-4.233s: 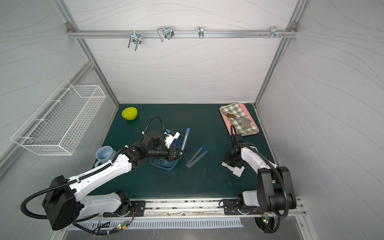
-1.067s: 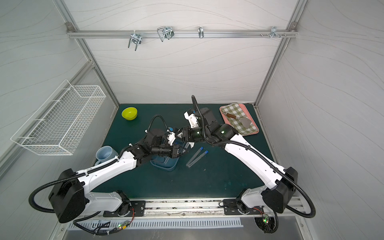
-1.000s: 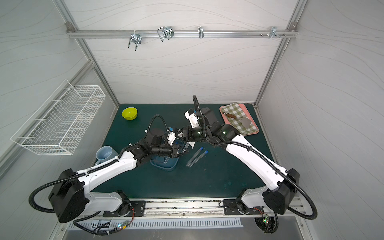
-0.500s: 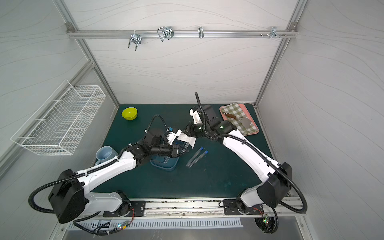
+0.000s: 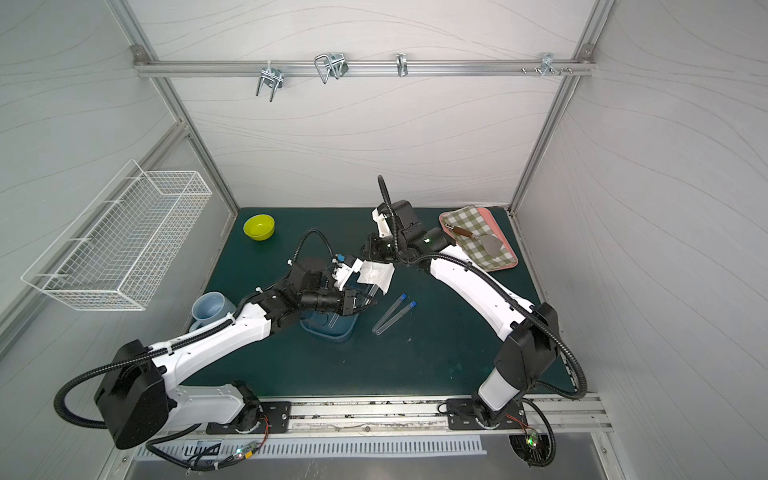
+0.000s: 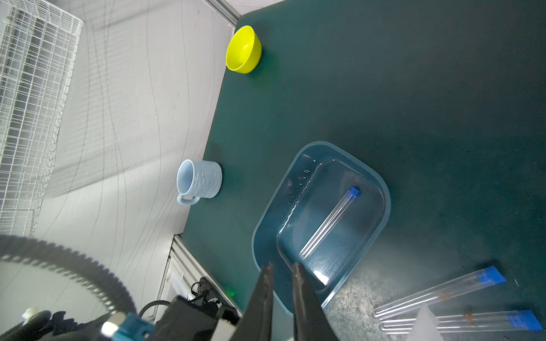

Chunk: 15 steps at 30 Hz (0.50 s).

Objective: Wipe the exteriors of test tubes
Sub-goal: Wipe the dirt from the test tube.

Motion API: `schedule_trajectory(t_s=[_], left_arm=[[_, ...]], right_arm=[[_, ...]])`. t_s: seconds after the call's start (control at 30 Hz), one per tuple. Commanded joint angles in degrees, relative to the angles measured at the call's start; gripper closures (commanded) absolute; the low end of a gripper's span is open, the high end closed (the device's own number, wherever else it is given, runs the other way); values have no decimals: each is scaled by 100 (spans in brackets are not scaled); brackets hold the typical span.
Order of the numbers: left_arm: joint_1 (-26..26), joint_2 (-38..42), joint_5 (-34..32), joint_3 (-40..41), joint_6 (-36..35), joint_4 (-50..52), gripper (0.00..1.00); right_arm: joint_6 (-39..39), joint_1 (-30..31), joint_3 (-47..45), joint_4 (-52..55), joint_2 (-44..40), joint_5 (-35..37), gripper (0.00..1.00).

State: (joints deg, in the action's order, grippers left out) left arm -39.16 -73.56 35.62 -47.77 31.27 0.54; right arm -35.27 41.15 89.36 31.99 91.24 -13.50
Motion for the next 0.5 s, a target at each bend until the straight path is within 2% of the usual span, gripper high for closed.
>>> schedule_trajectory(t_s=[0.0, 0.27, 0.47], left_arm=[[-13, 70, 60, -22, 2, -106, 89], [-8, -63, 51, -48, 46, -135, 90], [2, -42, -15, -47, 19, -67, 90]], right_arm=[[85, -15, 84, 167, -217, 79, 80], [114, -36, 128, 471, -912, 188, 68], [124, -5, -99, 884, -1323, 135, 68]])
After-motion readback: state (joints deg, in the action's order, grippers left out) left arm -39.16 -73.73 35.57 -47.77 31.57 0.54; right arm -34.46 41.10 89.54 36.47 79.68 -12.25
